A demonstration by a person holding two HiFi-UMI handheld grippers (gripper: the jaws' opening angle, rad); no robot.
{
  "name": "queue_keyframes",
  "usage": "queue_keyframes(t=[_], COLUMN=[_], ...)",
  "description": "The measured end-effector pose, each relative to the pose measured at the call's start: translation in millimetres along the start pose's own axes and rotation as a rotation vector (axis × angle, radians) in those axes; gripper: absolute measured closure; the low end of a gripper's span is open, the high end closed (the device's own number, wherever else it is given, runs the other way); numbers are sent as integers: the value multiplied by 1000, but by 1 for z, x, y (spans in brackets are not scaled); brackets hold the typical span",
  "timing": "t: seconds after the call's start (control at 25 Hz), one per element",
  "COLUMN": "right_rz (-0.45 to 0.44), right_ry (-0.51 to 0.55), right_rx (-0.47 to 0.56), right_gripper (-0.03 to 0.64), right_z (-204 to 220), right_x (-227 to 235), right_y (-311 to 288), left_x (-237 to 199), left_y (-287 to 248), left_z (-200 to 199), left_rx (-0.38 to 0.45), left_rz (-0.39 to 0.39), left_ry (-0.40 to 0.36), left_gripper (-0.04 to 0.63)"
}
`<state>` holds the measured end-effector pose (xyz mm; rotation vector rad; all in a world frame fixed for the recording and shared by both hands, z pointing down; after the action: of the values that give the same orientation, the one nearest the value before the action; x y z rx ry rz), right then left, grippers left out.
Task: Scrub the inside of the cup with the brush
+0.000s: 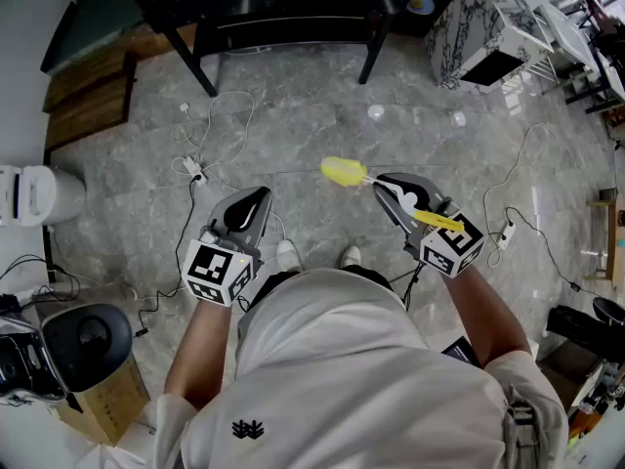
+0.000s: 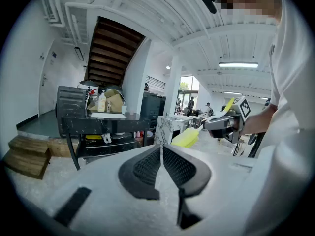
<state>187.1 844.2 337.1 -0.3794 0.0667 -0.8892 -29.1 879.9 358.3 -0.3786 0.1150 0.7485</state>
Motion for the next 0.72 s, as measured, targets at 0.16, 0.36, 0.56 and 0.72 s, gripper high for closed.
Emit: queue_keyframes(t=[0.16,0.36,0.56,0.72], right_rz=[14,38,28,17], right_ry=[6,11,9,-7], right_rx=[-2,1,9,34], right_gripper=[568,568,568,568], right_z=[-12,-27,-42,-56], right_x=[-16,-23,-3,40], right_y=[-32,-59,-80,-106], left_x=[-29,-65,-97,-125], left_y=[17,27,7,-31], left_z=[3,-2,-20,-41], left_rx=[5,14,26,32], left_rz=[13,11,-6,-16], left_ry=[6,-10,-39,-49], left_gripper=[528,419,362,350])
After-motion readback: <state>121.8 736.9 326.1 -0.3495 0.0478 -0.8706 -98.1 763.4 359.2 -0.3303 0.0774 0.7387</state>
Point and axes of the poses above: the fingertips, and each gripper's own axes: y backward along the fingers, x to its right, z out of its underside, the point moved 3 cm from there along y, backward along the fingers, and after that the axes turned 9 degrees about z, right-handed, at the moved point
